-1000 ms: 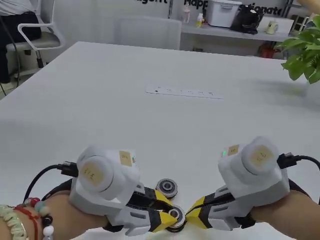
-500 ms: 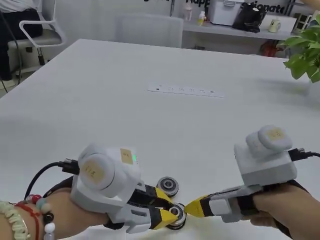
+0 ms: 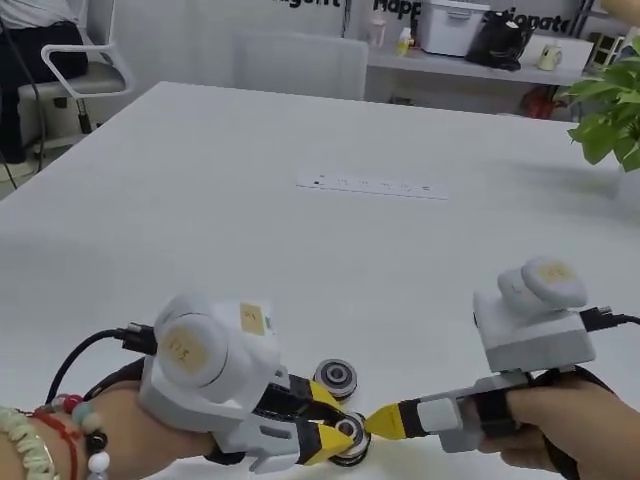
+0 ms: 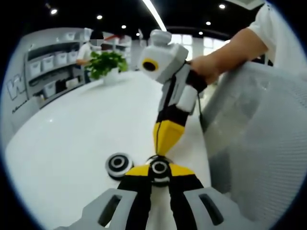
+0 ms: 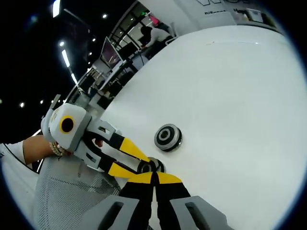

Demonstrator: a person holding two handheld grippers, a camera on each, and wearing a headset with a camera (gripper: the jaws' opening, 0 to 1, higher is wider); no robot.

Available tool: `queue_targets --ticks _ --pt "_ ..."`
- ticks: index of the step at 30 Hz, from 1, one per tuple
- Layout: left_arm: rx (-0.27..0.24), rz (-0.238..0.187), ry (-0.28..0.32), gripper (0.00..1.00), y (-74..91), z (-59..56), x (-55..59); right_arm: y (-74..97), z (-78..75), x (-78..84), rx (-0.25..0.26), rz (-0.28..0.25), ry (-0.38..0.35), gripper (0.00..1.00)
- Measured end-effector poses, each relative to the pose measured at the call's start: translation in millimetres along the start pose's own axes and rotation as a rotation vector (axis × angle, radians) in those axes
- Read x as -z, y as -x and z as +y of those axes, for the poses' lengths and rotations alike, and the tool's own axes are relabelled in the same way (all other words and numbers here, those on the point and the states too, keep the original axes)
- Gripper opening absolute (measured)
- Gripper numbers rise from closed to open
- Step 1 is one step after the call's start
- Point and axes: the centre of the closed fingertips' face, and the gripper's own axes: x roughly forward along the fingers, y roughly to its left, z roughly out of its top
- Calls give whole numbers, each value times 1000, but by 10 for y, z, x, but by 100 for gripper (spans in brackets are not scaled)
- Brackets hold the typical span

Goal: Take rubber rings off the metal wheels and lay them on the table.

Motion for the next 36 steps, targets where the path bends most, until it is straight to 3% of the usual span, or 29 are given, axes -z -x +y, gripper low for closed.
queue_targets --ticks 32,34,35,36 --pt "-3 3 -16 13 -11 -4 -2 -5 120 -44 -68 -21 -30 0" --pt "-3 3 -16 13 -11 -3 -2 -7 155 -65 -88 -31 -37 0" --pt "-4 4 -16 13 -11 -2 -1 2 242 -138 -135 -72 -53 0" --pt "-4 4 -15 13 -11 -2 -1 16 253 -187 -138 -93 -65 0"
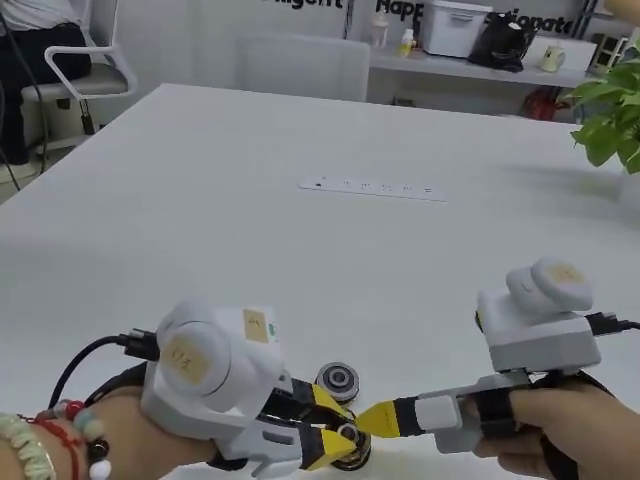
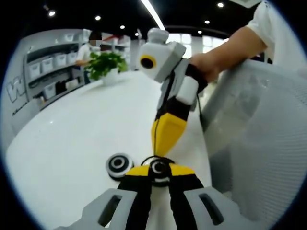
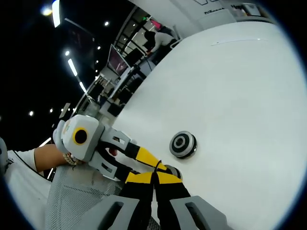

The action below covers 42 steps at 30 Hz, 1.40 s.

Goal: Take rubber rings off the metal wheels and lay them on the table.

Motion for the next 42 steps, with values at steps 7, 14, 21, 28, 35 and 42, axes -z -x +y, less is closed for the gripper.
queue_targets --ticks 7,14,21,28,35,42 --pt "-2 1 5 13 -1 1 -4 8 -143 51 80 35 18 0" --pt "-1 7 8 14 -3 -3 -3 20 -227 103 126 60 17 0" --pt "-1 25 18 14 -2 3 -1 29 -302 159 165 89 39 0" --pt "-6 85 -96 17 20 12 -18 14 -295 156 173 89 52 0" --pt "-22 53 -105 30 123 92 -153 35 -290 104 164 69 38 0" --pt "-16 64 -83 40 266 119 -204 61 -286 17 164 37 24 0"
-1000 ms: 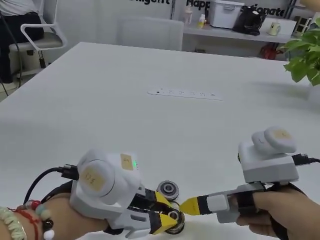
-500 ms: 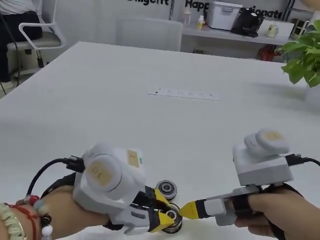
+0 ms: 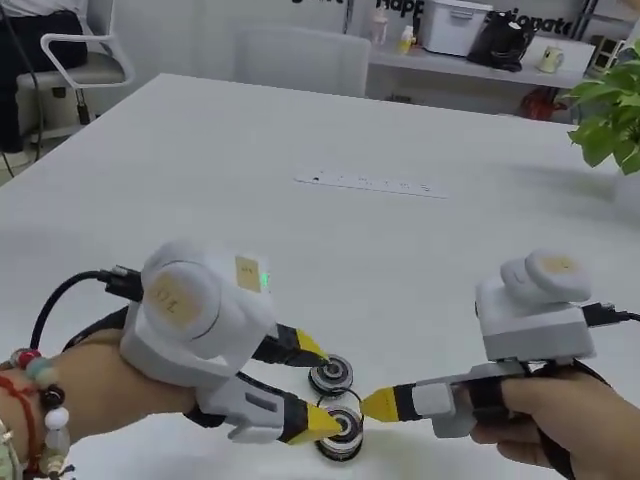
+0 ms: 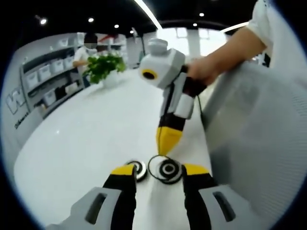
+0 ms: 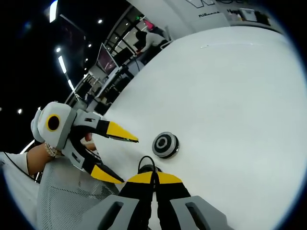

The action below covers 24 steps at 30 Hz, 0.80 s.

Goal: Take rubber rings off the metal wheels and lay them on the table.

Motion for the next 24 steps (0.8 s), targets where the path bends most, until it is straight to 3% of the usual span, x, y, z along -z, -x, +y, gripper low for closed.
queue_targets --ticks 6,9,11,14,17,24 --pt "25 -31 -8 46 165 -37 -216 63 56 -140 -3 -48 7 0" --pt "8 -40 -24 50 270 7 -318 85 92 -163 -2 -64 9 0" --pt "-3 -54 0 57 358 33 -382 101 107 -184 1 -75 14 0" --pt "-21 -52 5 65 499 43 -401 124 135 -232 -2 -97 17 0" --pt "-61 -45 -37 67 681 75 -395 144 156 -279 -14 -120 16 0" --pt "-142 -63 -4 79 972 106 -373 195 202 -355 -29 -154 15 0"
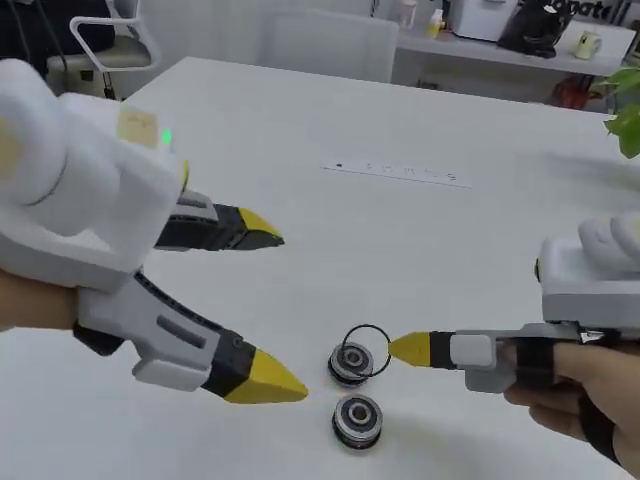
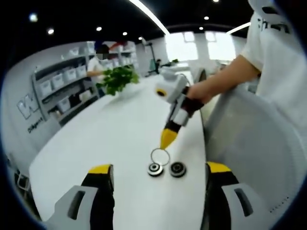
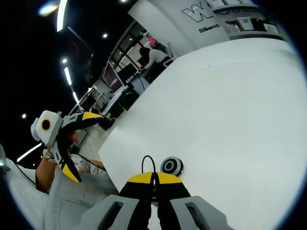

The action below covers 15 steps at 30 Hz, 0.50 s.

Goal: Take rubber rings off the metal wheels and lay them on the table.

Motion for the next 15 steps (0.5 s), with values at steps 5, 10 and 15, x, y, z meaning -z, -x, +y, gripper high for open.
queue_targets --ticks 5,10,15 --pt "-53 -6 36 80 140 2 64 45 46 -62 -17 -27 -6 0" --pt "-96 1 74 82 239 -51 178 64 71 -96 -26 -44 -8 0" --pt "-129 12 120 83 308 -99 305 66 94 -101 -34 -45 -6 0"
